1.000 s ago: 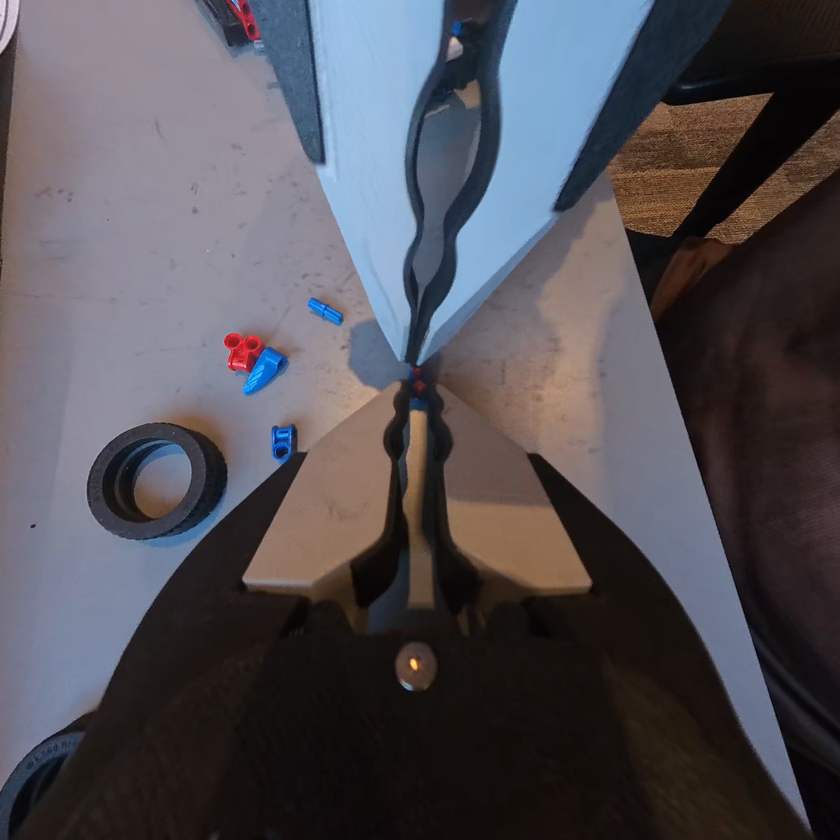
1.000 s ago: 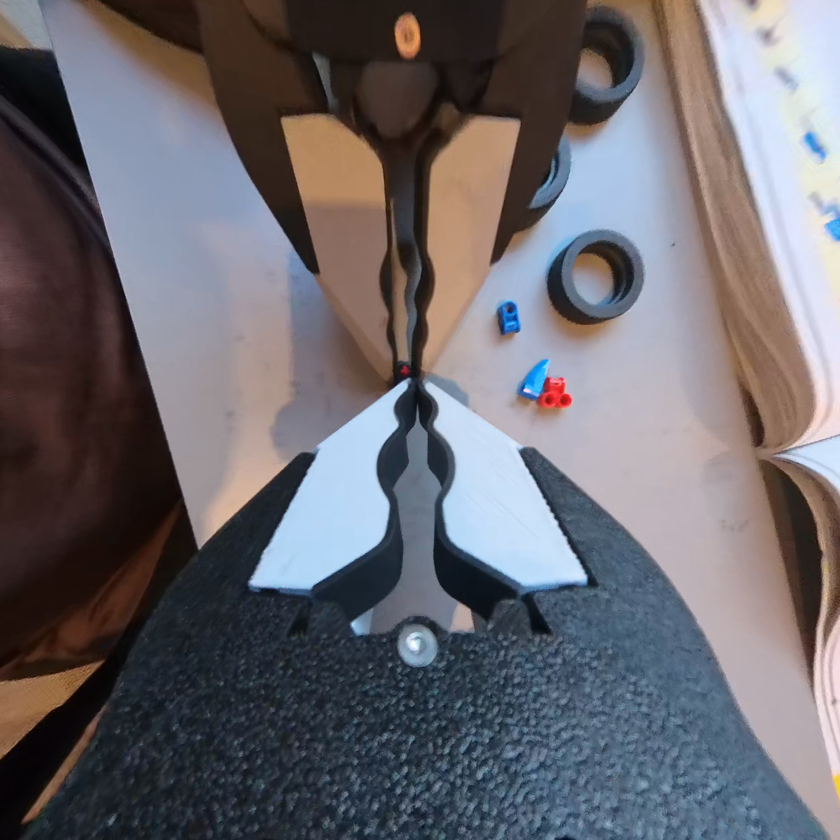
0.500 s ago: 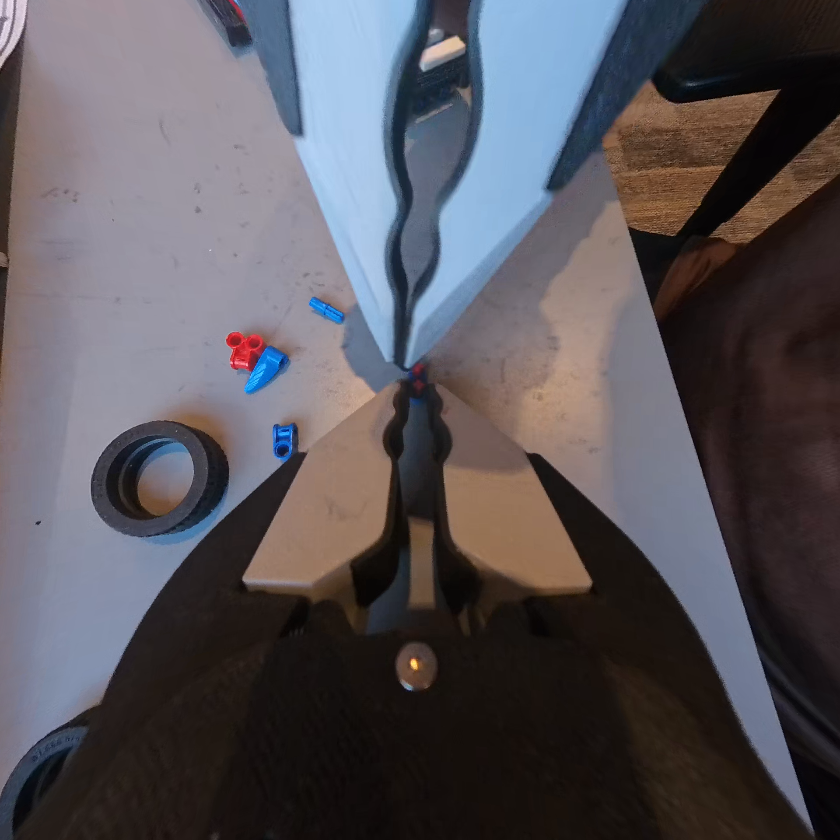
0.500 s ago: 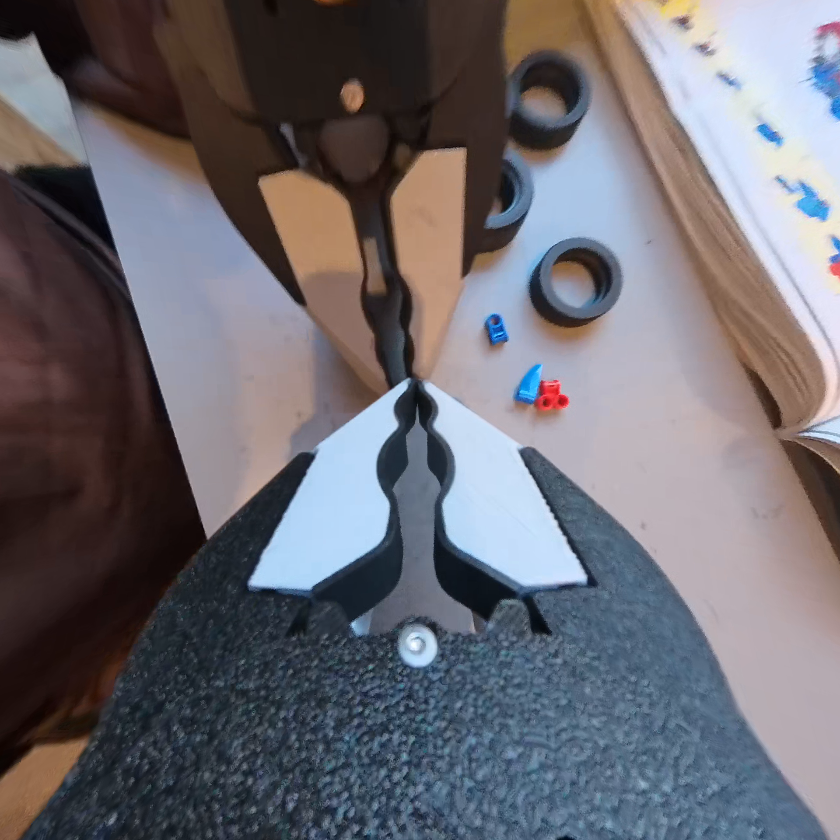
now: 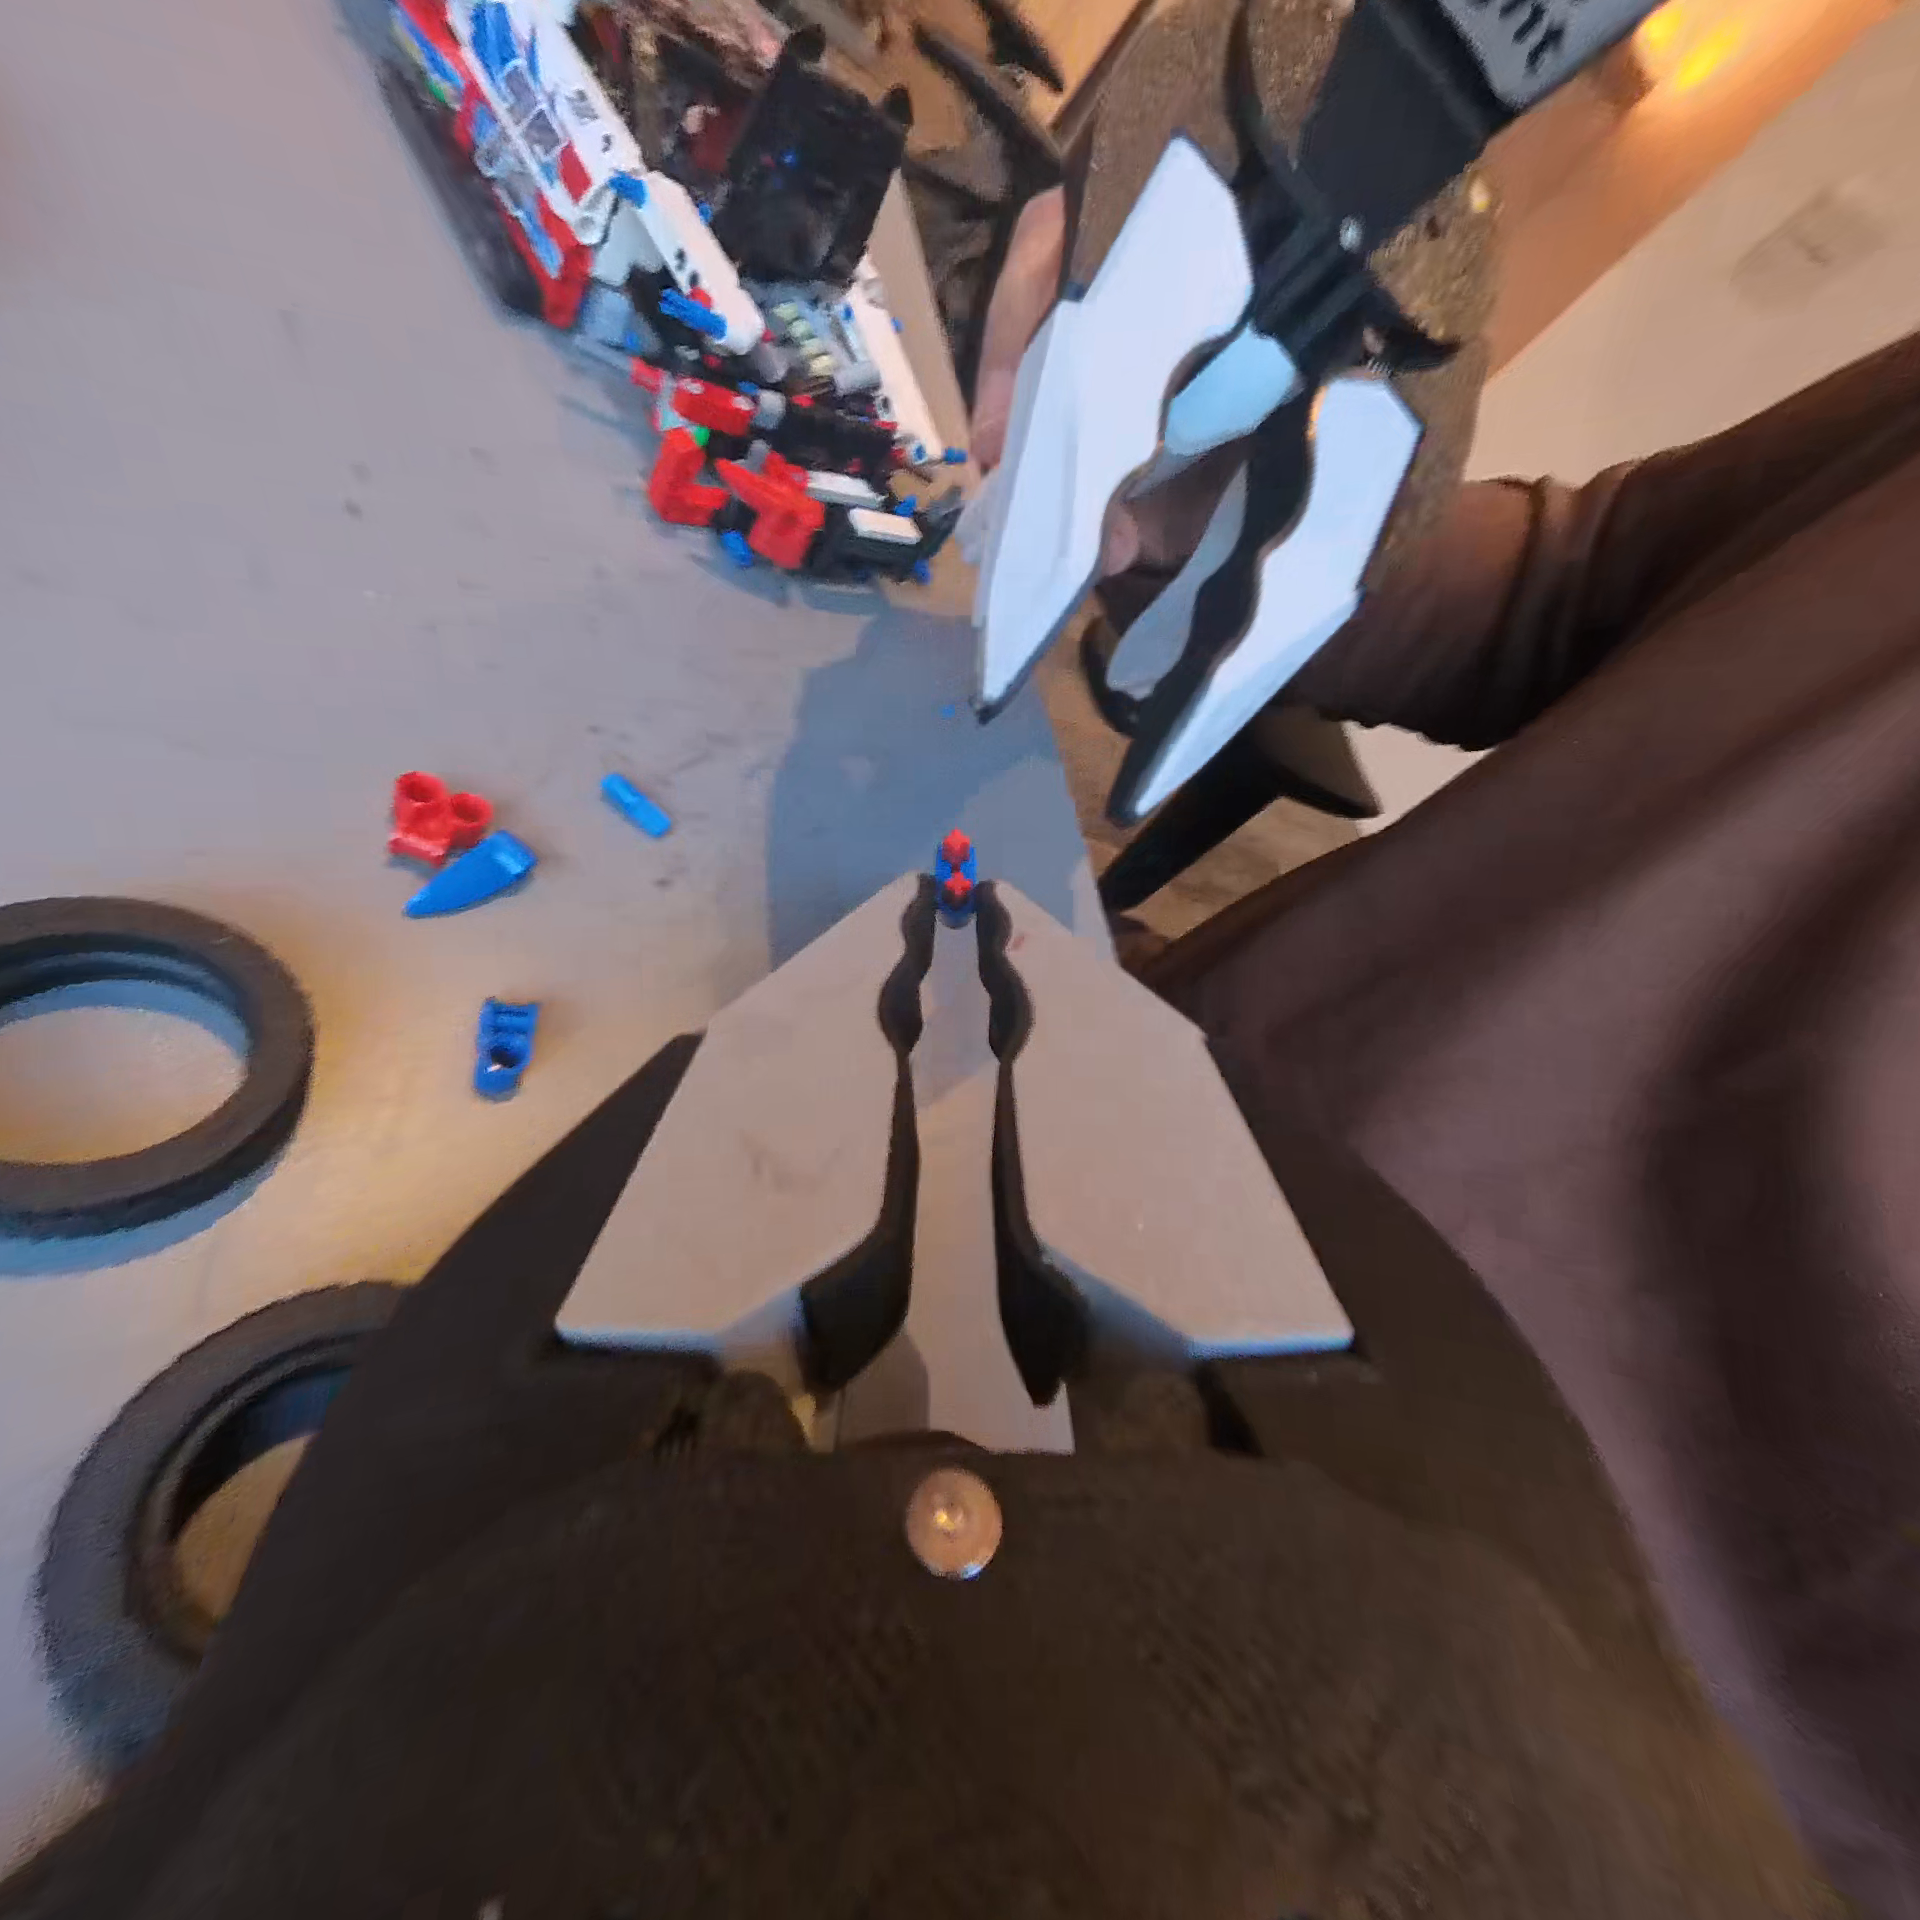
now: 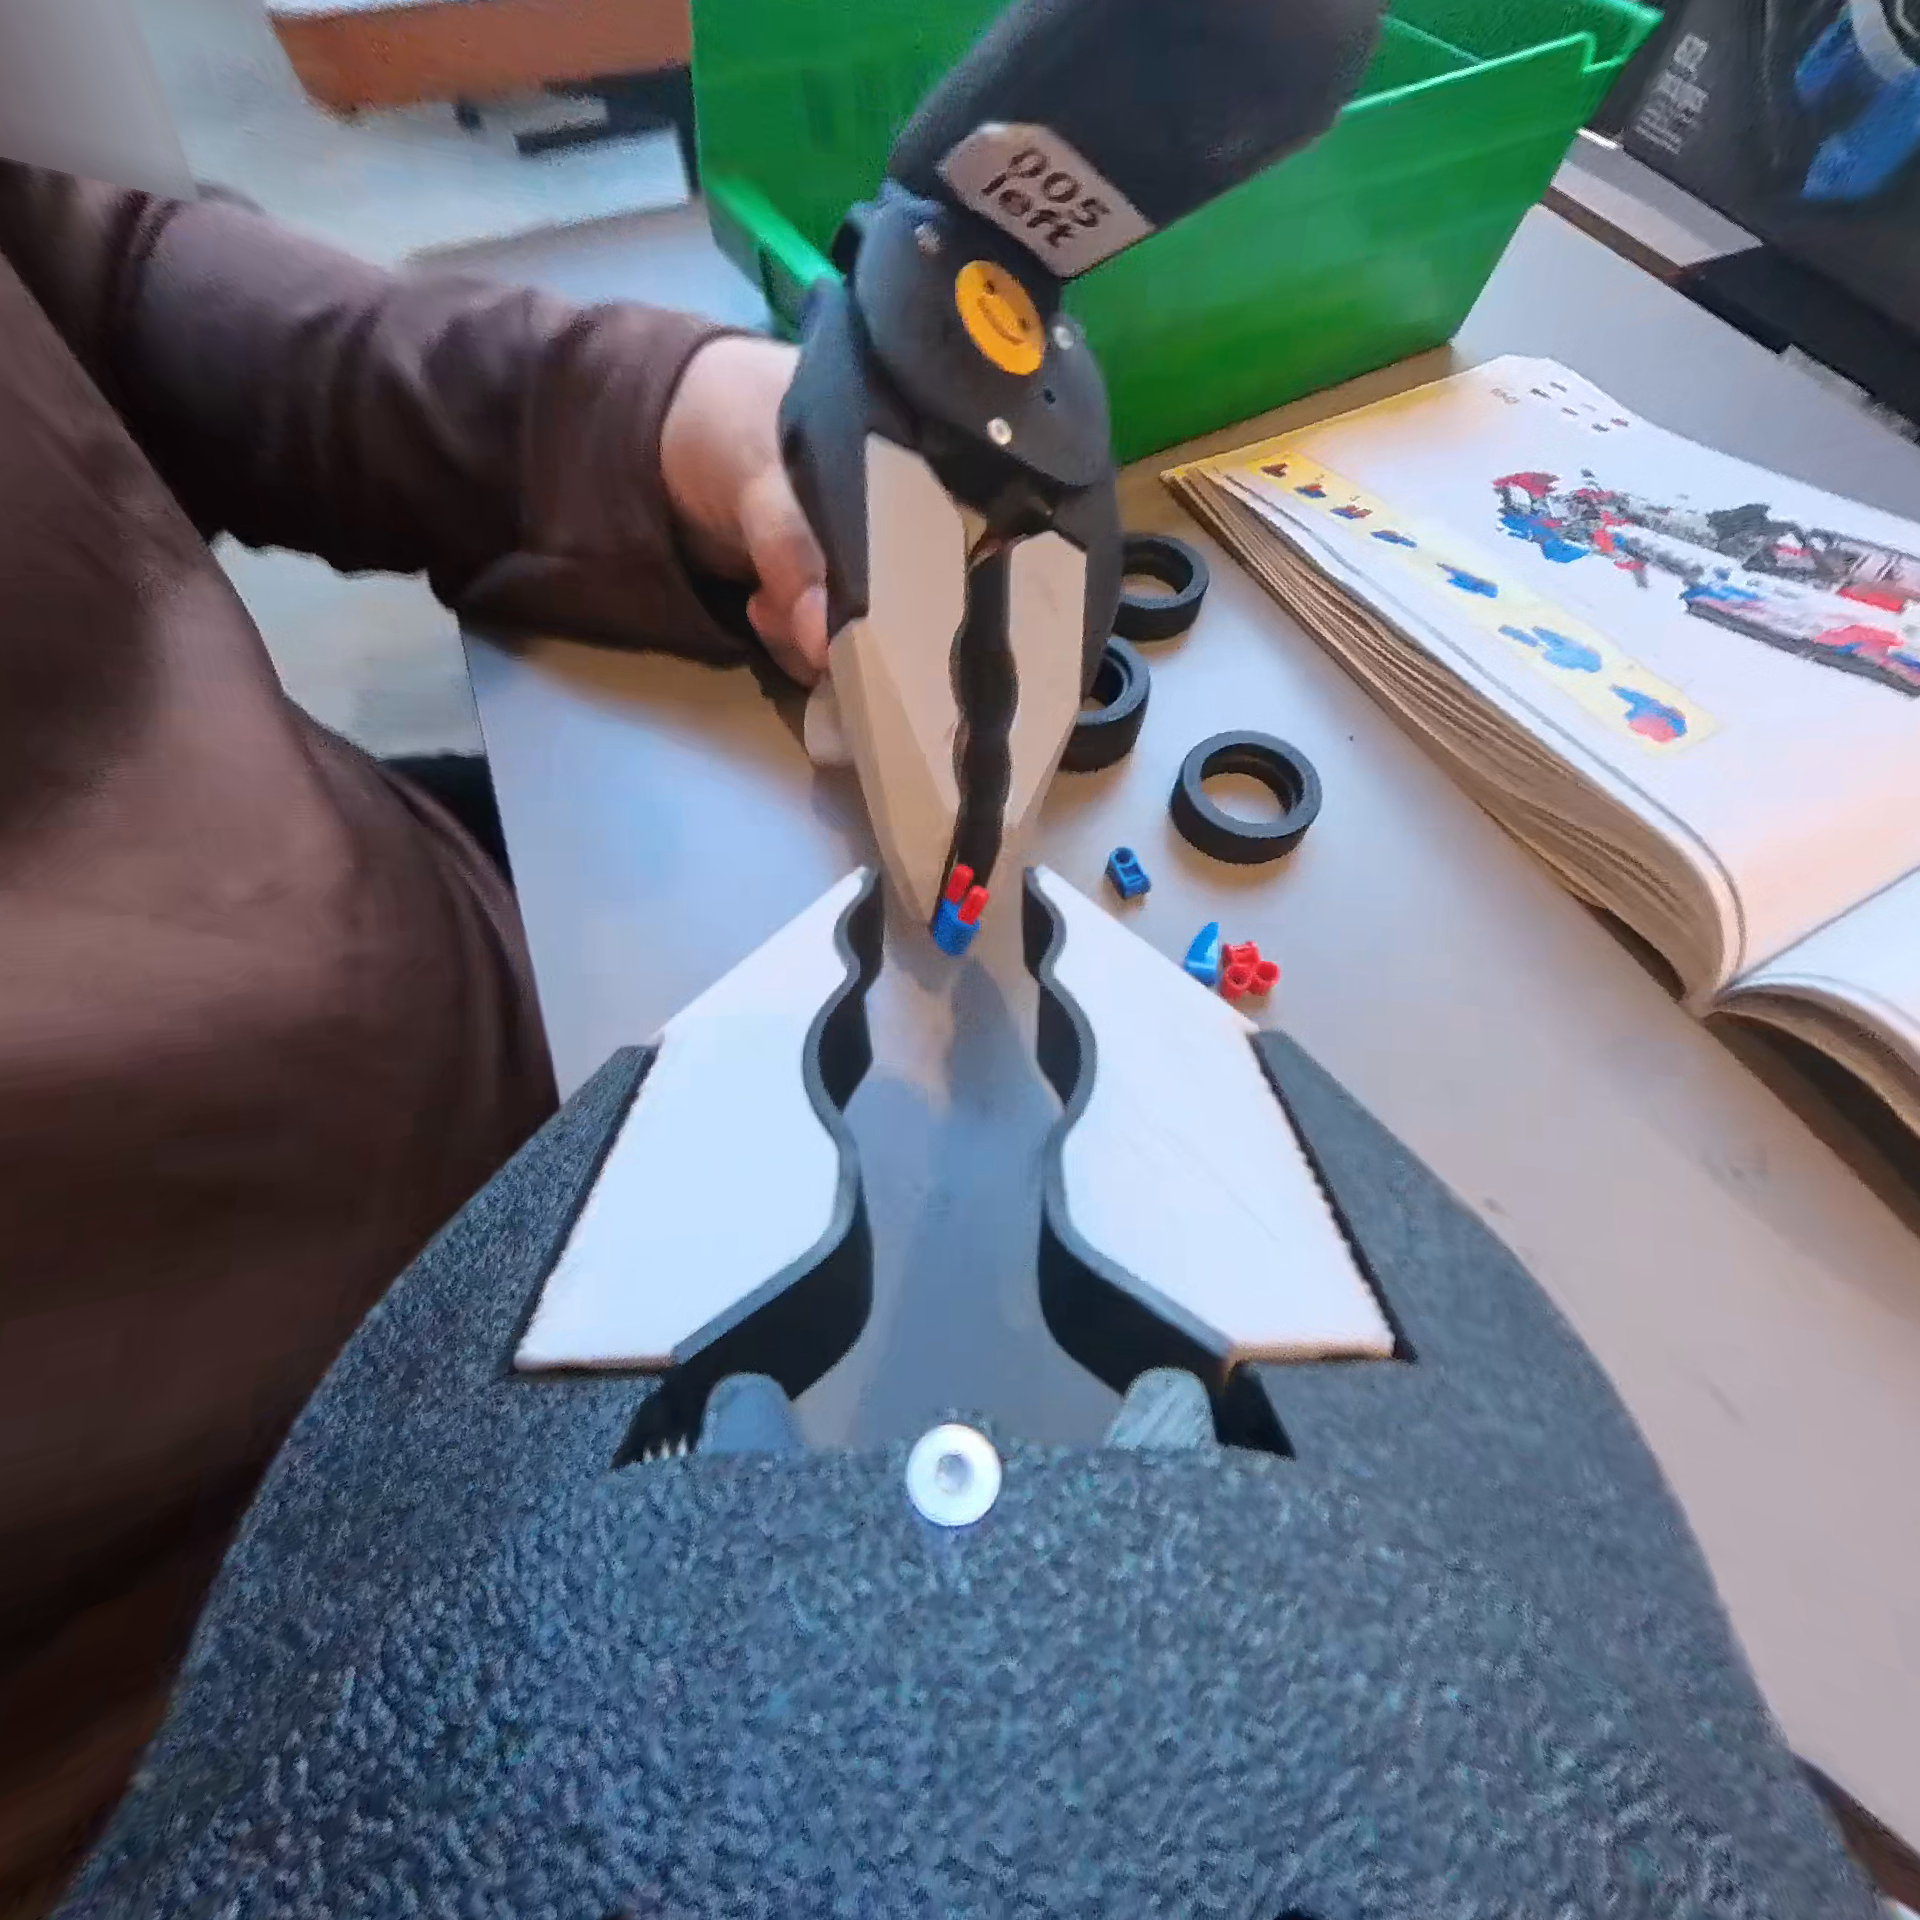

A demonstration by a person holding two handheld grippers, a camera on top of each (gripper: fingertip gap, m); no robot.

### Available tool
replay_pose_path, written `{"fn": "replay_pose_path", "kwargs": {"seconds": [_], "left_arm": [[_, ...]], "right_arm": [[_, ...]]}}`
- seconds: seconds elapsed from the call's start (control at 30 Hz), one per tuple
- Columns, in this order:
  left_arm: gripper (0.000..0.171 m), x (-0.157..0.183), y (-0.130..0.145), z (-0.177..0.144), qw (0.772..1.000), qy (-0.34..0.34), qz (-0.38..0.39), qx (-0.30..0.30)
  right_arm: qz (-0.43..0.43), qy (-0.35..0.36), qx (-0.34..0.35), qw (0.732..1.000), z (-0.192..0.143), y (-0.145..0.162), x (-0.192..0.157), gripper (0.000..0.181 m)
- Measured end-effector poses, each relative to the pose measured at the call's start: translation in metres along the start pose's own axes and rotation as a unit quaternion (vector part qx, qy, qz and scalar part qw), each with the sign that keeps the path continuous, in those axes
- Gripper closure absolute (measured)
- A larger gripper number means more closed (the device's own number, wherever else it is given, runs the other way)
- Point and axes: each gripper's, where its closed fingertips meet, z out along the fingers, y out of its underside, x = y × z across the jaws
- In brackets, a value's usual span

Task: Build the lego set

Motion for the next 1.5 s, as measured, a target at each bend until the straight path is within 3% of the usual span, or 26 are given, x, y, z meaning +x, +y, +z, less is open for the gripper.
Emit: {"fn": "replay_pose_path", "kwargs": {"seconds": [0.2, 0.33, 0.47, 0.57, 0.67, 0.97, 1.5], "left_arm": [[0.167, 0.007, -0.004, 0.001, 1.0, 0.015, 0.013, 0.014], [0.167, -0.015, 0.003, -0.001, 0.995, -0.084, 0.058, -0.017], [0.167, -0.038, 0.02, -0.001, 0.966, -0.193, 0.144, -0.097], [0.167, -0.049, 0.031, -0.002, 0.946, -0.238, 0.172, -0.139], [0.167, -0.054, 0.028, -0.007, 0.934, -0.265, 0.197, -0.138], [0.167, -0.057, 0.028, -0.011, 0.93, -0.271, 0.208, -0.138], [0.165, -0.057, 0.028, -0.011, 0.931, -0.271, 0.203, -0.136]], "right_arm": [[-0.07, 0.036, -0.045, 0.996, -0.003, 0.017, -0.003, 0.152], [-0.036, 0.053, -0.037, 0.997, 0.003, 0.025, 0.002, 0.153], [0.006, 0.072, 0.0, 0.997, 0.016, 0.024, 0.005, 0.154], [0.006, 0.104, 0.034, 0.994, 0.022, 0.018, 0.011, 0.154], [-0.024, 0.134, 0.05, 0.989, 0.021, 0.011, 0.016, 0.155], [-0.044, 0.183, 0.099, 0.977, 0.011, -0.001, 0.026, 0.158], [-0.032, 0.176, 0.102, 0.978, 0.01, -0.001, 0.028, 0.161]]}}
